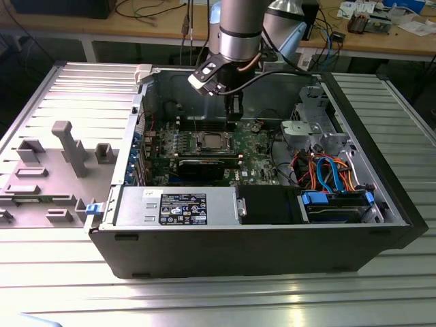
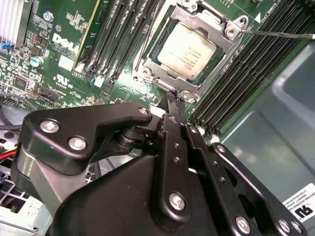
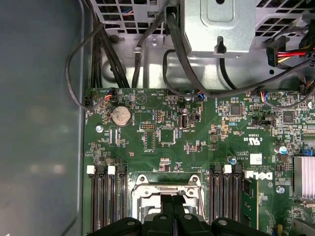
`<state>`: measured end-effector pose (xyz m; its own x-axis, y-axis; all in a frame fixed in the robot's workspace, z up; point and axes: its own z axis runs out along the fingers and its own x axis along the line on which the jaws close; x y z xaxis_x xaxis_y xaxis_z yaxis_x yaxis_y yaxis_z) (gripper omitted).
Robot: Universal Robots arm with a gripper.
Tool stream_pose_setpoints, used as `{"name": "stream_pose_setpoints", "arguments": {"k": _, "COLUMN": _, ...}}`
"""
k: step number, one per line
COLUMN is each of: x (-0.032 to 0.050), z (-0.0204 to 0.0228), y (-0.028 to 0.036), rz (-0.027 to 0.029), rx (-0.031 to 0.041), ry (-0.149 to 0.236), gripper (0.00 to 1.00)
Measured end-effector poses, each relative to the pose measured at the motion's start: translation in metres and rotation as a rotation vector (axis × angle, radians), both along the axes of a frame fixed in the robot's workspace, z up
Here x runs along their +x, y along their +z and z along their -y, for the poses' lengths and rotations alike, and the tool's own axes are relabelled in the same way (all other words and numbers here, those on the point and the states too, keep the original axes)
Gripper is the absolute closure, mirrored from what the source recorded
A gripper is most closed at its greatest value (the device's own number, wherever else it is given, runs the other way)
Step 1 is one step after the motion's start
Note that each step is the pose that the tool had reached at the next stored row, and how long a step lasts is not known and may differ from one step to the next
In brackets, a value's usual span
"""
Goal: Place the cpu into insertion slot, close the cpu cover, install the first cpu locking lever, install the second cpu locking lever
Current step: 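Close the cpu cover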
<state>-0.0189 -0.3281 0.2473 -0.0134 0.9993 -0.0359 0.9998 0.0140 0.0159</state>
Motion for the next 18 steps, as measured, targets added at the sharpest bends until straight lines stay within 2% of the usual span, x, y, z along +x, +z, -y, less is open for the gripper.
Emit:
{"name": "stream_pose_setpoints", "arguments": {"k": 2, "x": -0.0031, "z": 0.0, "y": 0.0, "rz": 0.0, "rx": 0.0001, "ry": 0.0, "gripper": 0.89}}
{"name": "stream_pose_setpoints", "arguments": {"k": 6, "x": -0.0204, "z": 0.0, "y": -0.0017, "rz": 0.0, "rx": 0.0, "ry": 0.0, "gripper": 0.89}}
{"name": "stream_pose_setpoints", "arguments": {"k": 11, "x": -0.0328, "z": 0.0, "y": -0.0036, "rz": -0.0001, "rx": 0.0001, "ry": 0.0, "gripper": 0.89}}
{"name": "stream_pose_setpoints", "arguments": {"k": 18, "x": -0.0354, "z": 0.0, "y": -0.0036, "rz": 0.0, "rx": 0.0, "ry": 0.0, "gripper": 0.89}}
